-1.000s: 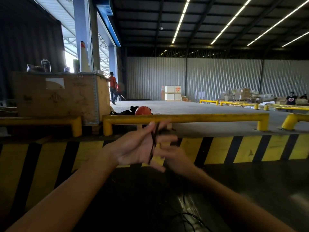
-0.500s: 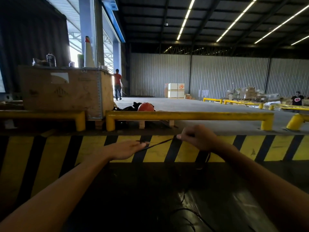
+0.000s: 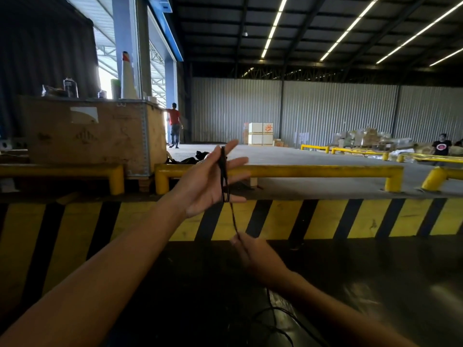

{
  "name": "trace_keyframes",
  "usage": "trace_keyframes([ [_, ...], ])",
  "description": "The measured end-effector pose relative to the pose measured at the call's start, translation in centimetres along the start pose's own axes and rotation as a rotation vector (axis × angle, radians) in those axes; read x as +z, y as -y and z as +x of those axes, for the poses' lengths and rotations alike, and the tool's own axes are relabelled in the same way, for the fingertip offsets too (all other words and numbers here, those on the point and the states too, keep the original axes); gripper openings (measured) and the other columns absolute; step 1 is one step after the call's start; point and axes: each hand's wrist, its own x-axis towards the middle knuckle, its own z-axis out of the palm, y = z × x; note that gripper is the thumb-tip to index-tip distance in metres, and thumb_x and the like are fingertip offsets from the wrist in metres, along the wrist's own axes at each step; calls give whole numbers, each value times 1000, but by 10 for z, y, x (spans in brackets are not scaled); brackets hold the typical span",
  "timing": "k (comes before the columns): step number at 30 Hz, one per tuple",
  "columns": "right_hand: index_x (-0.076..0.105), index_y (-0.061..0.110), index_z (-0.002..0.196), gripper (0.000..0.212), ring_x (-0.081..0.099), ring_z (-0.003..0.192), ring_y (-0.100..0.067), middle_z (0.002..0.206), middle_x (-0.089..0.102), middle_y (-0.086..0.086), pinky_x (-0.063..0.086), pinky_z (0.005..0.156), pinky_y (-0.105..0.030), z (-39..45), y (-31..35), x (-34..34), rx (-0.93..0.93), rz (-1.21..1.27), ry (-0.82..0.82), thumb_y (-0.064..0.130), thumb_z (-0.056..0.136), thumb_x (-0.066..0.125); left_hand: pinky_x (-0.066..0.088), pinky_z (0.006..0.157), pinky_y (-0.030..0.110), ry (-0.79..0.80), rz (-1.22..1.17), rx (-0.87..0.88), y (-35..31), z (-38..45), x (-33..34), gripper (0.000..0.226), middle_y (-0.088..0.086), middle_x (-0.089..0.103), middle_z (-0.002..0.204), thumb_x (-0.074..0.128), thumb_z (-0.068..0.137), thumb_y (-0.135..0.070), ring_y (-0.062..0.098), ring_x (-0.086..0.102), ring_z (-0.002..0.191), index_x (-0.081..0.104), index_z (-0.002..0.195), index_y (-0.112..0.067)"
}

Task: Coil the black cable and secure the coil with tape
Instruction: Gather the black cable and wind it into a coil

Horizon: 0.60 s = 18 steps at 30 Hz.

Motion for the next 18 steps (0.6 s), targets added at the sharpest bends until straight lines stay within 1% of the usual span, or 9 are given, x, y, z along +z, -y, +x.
trace_keyframes([
  [2, 53, 17, 100, 28, 52, 60, -4, 74, 56, 5, 44, 60, -23, -6, 14, 6, -52, 37, 100, 37, 98, 34, 38, 94, 60, -135, 142, 86, 5, 6, -8, 42, 2, 39, 150, 23, 99, -43, 25, 39, 136, 40, 138, -40],
  [5, 54, 21, 94, 21, 53, 67, -3, 79, 55, 7, 44, 66, -22, -7, 23, -13, -123, 8, 241, 33, 98, 37, 35, 96, 41, -279, 665, 134, 11, 3, -24, 43, -2, 46, 140, 22, 100, -42, 16, 39, 130, 34, 142, -36],
  [8, 58, 25, 85, 20, 54, 75, -5, 80, 57, 7, 43, 72, -23, 2, 20, -53, -125, -29, 110, 31, 96, 42, 36, 89, 31, -240, 1225, -23, 17, -10, -40, 44, 8, 54, 125, 23, 100, -42, 22, 49, 117, 42, 137, -28],
  [10, 57, 28, 74, 20, 55, 70, -6, 72, 56, 8, 41, 67, -23, 11, 16, -83, -129, -59, -33, 29, 93, 50, 38, 92, 34, -117, 1405, -207, 24, -18, -45, 46, 14, 54, 126, 24, 99, -44, 24, 51, 112, 52, 127, -20],
  [11, 60, 24, 73, 20, 56, 67, -8, 69, 57, 5, 41, 65, -24, 16, 14, -95, -132, -71, -107, 28, 91, 54, 37, 93, 34, -64, 1446, -292, 27, -21, -44, 47, 12, 53, 127, 24, 99, -46, 22, 50, 111, 53, 125, -20],
  [13, 63, 18, 74, 15, 56, 62, -7, 64, 58, 5, 40, 59, -19, 25, 12, -112, -132, -71, -246, 27, 86, 62, 33, 93, 33, 9, 1402, -397, 30, -26, -38, 45, 4, 51, 126, 24, 98, -48, 16, 47, 108, 52, 126, -28],
  [14, 63, 18, 75, 13, 54, 60, -5, 63, 57, 8, 38, 57, -17, 28, 11, -116, -131, -62, -303, 27, 84, 64, 35, 93, 32, 51, 1276, -447, 30, -27, -34, 40, -1, 50, 125, 24, 98, -48, 14, 47, 109, 51, 124, -36],
  [16, 64, 16, 78, 14, 52, 60, -4, 64, 56, 10, 35, 55, -17, 35, 9, -117, -110, -45, -401, 28, 84, 65, 40, 95, 39, 183, 893, -541, 29, -29, -27, 30, -5, 50, 129, 26, 96, -49, 17, 48, 120, 49, 116, -52],
  [18, 65, 13, 82, 20, 51, 61, -4, 66, 56, 9, 34, 55, -18, 37, 6, -113, -60, -5, -489, 32, 87, 61, 43, 95, 50, 312, 540, -545, 28, -30, -21, 33, -5, 57, 129, 32, 91, -54, 22, 53, 122, 52, 117, -53],
])
